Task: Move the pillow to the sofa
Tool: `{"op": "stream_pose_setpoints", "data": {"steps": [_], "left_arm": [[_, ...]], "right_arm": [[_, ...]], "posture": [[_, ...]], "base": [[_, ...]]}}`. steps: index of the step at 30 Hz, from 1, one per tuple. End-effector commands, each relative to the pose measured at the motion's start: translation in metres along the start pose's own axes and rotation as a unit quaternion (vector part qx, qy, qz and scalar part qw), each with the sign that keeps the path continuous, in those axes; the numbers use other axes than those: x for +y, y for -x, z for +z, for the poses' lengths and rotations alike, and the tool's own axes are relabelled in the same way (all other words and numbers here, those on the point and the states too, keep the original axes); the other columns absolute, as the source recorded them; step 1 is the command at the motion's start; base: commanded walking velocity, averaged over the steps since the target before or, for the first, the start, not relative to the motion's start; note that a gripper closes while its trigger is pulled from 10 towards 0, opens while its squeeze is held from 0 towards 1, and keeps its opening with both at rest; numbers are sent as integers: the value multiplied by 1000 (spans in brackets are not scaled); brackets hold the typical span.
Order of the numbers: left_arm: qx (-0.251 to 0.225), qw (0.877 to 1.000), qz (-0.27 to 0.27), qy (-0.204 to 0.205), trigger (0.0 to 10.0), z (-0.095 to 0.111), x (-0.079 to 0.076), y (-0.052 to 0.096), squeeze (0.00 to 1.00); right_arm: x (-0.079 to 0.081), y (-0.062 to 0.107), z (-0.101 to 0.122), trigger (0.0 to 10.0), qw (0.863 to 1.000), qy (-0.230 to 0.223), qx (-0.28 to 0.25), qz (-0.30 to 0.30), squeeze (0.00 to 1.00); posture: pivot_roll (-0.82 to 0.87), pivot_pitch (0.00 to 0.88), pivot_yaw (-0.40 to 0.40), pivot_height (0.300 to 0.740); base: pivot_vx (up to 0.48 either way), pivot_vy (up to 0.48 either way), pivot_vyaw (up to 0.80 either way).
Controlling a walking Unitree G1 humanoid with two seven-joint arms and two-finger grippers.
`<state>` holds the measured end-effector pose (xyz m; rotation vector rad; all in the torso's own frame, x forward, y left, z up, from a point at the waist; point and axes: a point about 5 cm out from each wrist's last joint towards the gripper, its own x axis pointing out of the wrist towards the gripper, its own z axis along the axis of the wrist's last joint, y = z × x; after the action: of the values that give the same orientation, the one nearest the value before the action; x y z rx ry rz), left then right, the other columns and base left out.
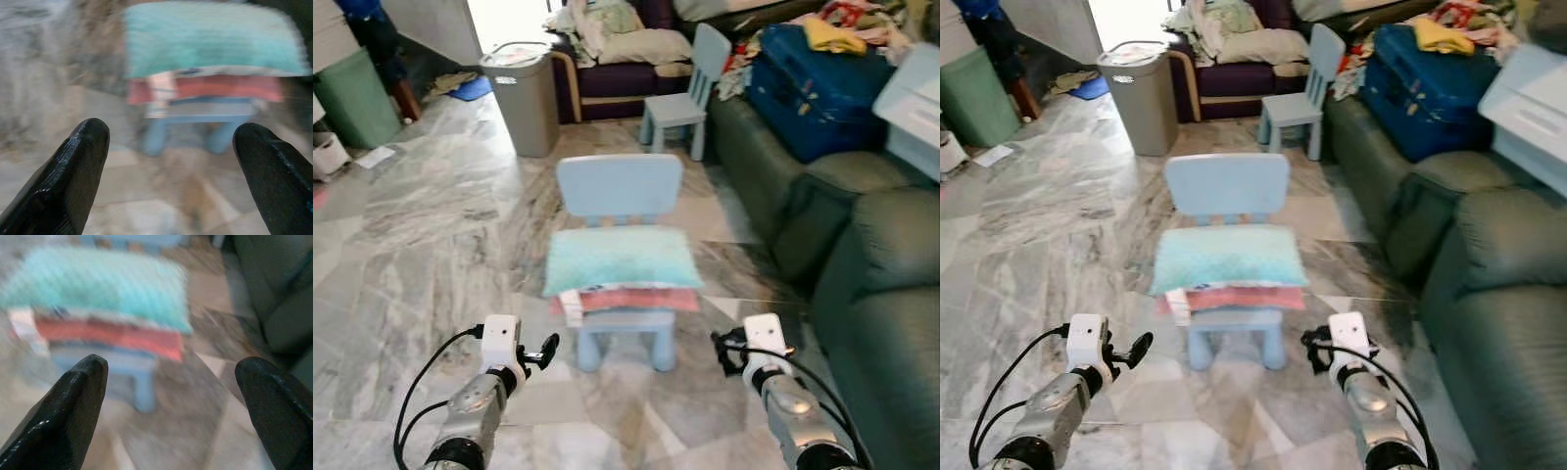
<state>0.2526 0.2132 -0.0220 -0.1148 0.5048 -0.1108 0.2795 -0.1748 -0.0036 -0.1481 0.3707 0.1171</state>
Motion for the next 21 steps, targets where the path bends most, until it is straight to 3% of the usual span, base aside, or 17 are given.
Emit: {"op": "stream_pose_setpoints", "data": {"steps": [1, 6, 11, 15, 18, 21], "left_arm": [[-33, 999, -14, 0, 10000, 15, -7, -5, 0], [-48, 999, -9, -1, 10000, 20, -5, -4, 0], [-66, 998, -11, -3, 10000, 33, -9, -8, 0], [-69, 997, -9, 16, 10000, 39, -13, -12, 0], [-87, 993, -73, -25, 10000, 55, -25, -11, 0], [-115, 987, -77, -79, 10000, 74, -27, -7, 0]], "right_arm": [[-18, 3, 1, 10000, 1000, 7, -8, -24, 0], [-25, -2, 21, 10000, 998, 17, -44, -36, 0], [-15, -7, 50, 10000, 995, -1, -103, -17, 0], [-8, -6, 58, 10000, 992, -14, -123, -9, 0], [-1, -2, 66, 10000, 989, -50, -137, 3, 0], [5, 2, 73, 10000, 988, -64, -143, 17, 0]], "posture": [[-67, 0, 61, 740], [-63, 0, 58, 740], [-63, 0, 57, 740], [-66, 0, 53, 740], [-60, 0, 42, 740], [-52, 0, 44, 740]], "base": [[398, 266, 0], [398, 268, 0], [430, 103, 0], [0, 0, 0], [0, 0, 0], [0, 0, 0]]}}
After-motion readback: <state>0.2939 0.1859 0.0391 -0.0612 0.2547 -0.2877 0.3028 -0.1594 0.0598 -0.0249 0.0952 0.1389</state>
